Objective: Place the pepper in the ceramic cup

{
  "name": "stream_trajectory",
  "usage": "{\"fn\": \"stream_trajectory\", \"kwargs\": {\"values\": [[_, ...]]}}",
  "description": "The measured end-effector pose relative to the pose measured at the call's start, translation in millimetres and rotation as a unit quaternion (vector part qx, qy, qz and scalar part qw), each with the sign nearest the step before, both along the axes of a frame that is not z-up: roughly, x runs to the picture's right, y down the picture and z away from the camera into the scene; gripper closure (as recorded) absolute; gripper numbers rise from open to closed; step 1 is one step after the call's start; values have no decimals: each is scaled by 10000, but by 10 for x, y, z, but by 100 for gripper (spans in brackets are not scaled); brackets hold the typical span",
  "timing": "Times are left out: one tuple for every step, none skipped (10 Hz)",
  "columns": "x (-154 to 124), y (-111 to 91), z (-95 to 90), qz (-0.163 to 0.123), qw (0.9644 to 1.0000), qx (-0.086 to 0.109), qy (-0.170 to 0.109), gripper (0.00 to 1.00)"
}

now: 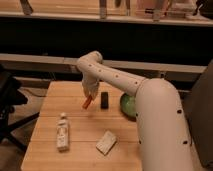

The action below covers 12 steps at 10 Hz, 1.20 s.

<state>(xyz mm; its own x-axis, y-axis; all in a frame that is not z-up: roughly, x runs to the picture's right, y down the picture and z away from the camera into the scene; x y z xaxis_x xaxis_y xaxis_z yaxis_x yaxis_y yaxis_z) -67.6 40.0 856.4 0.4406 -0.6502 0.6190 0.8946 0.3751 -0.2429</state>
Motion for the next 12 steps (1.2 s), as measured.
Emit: {"fn": "stream_trajectory", "kwargs": {"values": [[33, -36, -38, 23, 10000, 20, 16, 100], [92, -30, -53, 33, 10000, 20, 36, 100], [141, -25, -59, 57, 10000, 43, 39, 100], [194, -18, -72, 97, 9999, 58, 51, 100], [282, -20, -119, 171, 9998, 69, 84, 99], [393, -41, -147, 251, 9996, 75, 131, 93], [452, -79, -165, 320, 9993, 90, 162, 86], [470, -107, -192, 369, 9991, 86, 173, 84], [533, -123, -199, 414, 9989, 99, 211, 88], [577, -131, -203, 449, 9987, 102, 236, 94], [635, -135, -209, 488, 9984, 104, 251, 96], [695, -150, -212, 493, 9985, 116, 222, 96]]}}
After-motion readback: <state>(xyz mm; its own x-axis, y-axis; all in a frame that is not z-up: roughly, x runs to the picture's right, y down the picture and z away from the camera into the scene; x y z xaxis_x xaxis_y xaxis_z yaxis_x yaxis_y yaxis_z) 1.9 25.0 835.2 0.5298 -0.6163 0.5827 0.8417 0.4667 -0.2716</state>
